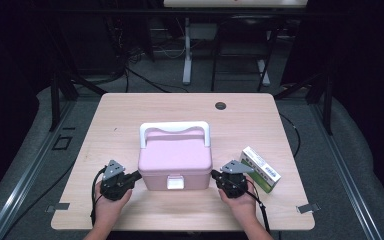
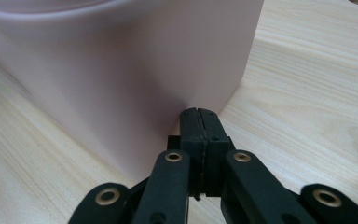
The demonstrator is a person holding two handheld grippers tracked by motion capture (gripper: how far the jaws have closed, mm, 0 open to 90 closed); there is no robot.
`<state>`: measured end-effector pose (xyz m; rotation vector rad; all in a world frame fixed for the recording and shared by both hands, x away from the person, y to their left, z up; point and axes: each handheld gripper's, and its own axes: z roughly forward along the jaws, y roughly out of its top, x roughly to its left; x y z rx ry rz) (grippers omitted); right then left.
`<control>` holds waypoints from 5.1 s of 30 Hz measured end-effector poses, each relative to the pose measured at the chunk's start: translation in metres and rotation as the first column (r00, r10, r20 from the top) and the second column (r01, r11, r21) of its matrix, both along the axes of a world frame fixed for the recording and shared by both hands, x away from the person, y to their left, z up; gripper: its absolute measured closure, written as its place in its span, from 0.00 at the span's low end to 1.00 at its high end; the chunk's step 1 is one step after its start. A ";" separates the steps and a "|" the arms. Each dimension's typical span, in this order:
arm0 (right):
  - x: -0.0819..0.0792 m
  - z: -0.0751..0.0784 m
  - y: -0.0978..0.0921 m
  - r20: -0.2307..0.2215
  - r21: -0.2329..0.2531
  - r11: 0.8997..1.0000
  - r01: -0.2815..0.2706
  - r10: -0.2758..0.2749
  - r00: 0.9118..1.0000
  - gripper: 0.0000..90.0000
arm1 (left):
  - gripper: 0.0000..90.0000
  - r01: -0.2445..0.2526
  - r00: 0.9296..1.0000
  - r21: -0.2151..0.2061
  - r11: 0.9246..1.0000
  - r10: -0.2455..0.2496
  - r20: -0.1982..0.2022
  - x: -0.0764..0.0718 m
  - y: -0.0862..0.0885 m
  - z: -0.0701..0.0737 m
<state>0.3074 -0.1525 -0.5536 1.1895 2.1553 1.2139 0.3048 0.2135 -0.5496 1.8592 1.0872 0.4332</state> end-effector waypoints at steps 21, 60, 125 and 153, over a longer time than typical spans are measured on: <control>-0.009 0.003 -0.005 -0.022 -0.006 1.000 -0.024 0.024 0.999 1.00 | 1.00 0.033 0.999 0.015 0.999 -0.032 -0.006 -0.008 -0.001 0.004; -0.061 0.014 -0.017 -0.100 -0.065 0.995 -0.072 0.065 0.993 1.00 | 1.00 0.082 0.996 0.024 0.996 -0.081 -0.048 -0.053 -0.011 0.008; -0.054 0.052 -0.041 -0.076 -0.024 0.998 -0.061 0.059 0.995 0.70 | 0.65 0.006 0.997 -0.044 0.999 -0.010 -0.075 -0.040 0.029 0.048; -0.022 0.112 -0.032 -0.038 0.006 0.992 -0.129 0.129 0.991 0.73 | 0.68 0.102 0.994 -0.055 0.993 -0.104 -0.041 -0.004 0.003 0.118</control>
